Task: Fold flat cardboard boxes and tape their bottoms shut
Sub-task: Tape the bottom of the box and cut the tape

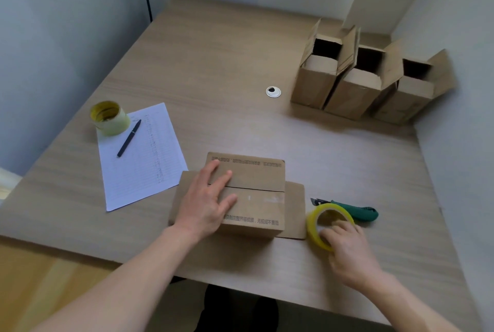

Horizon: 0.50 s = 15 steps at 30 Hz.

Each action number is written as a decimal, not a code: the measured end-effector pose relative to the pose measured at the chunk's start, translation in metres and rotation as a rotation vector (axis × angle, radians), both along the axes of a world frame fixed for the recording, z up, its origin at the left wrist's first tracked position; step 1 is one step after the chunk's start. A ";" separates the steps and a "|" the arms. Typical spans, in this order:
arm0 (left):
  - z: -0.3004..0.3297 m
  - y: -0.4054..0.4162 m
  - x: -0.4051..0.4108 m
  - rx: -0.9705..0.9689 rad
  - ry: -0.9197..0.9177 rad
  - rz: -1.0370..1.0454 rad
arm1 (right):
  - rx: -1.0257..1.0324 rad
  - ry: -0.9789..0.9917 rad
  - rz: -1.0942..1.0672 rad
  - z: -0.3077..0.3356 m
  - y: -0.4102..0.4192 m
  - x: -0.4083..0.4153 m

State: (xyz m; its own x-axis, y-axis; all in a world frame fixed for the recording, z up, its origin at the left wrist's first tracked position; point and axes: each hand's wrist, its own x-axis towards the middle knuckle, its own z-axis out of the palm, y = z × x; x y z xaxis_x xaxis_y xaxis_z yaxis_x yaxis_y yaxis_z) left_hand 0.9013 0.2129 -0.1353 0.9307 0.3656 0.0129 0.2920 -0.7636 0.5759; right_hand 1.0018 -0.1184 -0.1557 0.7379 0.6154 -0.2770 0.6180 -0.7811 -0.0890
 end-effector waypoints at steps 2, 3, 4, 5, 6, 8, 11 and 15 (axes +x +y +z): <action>-0.001 0.000 0.000 0.012 0.014 -0.001 | 0.011 -0.017 -0.055 -0.003 0.003 0.001; -0.001 0.000 -0.001 0.023 0.024 0.001 | 0.076 0.002 -0.115 -0.001 0.004 0.002; -0.001 0.000 -0.001 0.035 0.031 0.004 | 0.206 0.032 -0.204 0.006 0.007 0.005; -0.001 -0.001 0.000 0.049 0.036 0.007 | 0.383 0.075 -0.316 0.015 0.009 0.008; -0.001 -0.002 0.000 0.061 0.039 0.011 | 0.582 0.136 -0.427 0.027 0.014 0.011; -0.001 -0.004 0.000 0.078 0.042 0.020 | 0.920 0.236 -0.543 0.054 0.029 0.015; 0.003 -0.007 0.000 0.113 0.025 0.025 | 1.202 0.448 -0.445 0.090 0.062 0.013; 0.012 -0.013 0.002 0.194 0.095 -0.017 | 1.213 0.668 -0.249 0.103 0.109 0.002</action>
State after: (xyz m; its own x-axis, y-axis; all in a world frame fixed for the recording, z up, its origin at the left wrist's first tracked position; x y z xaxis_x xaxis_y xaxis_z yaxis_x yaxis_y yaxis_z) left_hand 0.9037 0.1999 -0.1233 0.9370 0.3492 -0.0064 0.3242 -0.8627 0.3880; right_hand 1.0039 -0.0093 -0.0528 0.8034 0.5953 -0.0121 0.0512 -0.0893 -0.9947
